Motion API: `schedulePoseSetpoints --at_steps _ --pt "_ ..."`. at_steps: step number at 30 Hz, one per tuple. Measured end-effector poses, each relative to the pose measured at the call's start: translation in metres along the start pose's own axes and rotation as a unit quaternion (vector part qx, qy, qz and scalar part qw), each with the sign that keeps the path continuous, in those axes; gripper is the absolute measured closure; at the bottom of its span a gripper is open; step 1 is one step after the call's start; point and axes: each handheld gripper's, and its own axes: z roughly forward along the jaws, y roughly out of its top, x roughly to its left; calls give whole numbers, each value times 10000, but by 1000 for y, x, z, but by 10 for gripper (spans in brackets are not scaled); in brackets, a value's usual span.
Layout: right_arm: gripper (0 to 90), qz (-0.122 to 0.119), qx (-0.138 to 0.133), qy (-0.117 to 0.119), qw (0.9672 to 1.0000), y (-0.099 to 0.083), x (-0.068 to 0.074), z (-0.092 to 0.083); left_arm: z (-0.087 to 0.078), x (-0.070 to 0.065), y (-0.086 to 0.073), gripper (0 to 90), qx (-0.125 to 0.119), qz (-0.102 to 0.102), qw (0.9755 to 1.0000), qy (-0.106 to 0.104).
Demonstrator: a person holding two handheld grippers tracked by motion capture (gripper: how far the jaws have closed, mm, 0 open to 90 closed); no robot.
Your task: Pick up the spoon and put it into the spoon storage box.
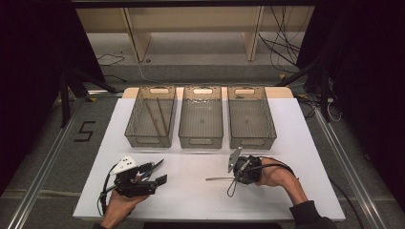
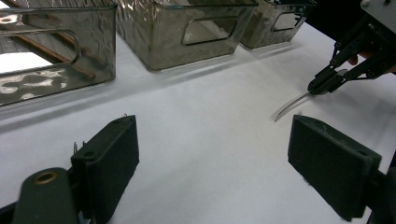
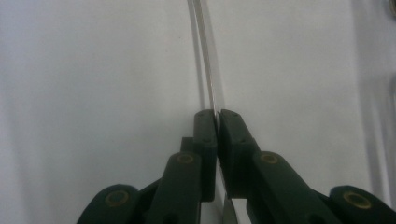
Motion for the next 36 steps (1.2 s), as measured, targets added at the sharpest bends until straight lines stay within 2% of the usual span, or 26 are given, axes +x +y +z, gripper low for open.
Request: schedulePoseSetpoints --at_steps 5,6,13,15,16,21,25,30,33,36 --pt "889 19 3 76 10000 0 1 1 1 0 0 161 21 2 10000 -1" --pt "893 24 -8 16 10000 0 0 1 1 0 0 161 20 0 10000 -4" --pt "899 67 -178 6 9998 -1 0 -5 0 0 0 161 15 -22 10000 -6" --pt "900 234 -289 -67 9993 -1 -1 -9 0 0 0 161 8 -15 10000 -9" --pt "900 234 -373 -97 9990 -2 -2 -10 0 0 0 161 5 -9 10000 -7" --pt "900 619 -792 -149 9948 -2 -6 -22 0 1 0 161 -8 -18 10000 1" --pt "900 1029 -1254 -325 9862 1 -11 -34 0 0 0 161 -21 -5 10000 7" --pt "900 1643 -1821 -369 9688 3 -21 -46 -1 1 0 161 -19 -8 10000 9" --pt "900 1862 -1985 -369 9616 6 -26 -50 -1 1 0 161 -27 -8 10000 24" --pt "899 2026 -2054 -403 9566 11 -30 -53 -1 2 0 161 -44 -14 10000 30"
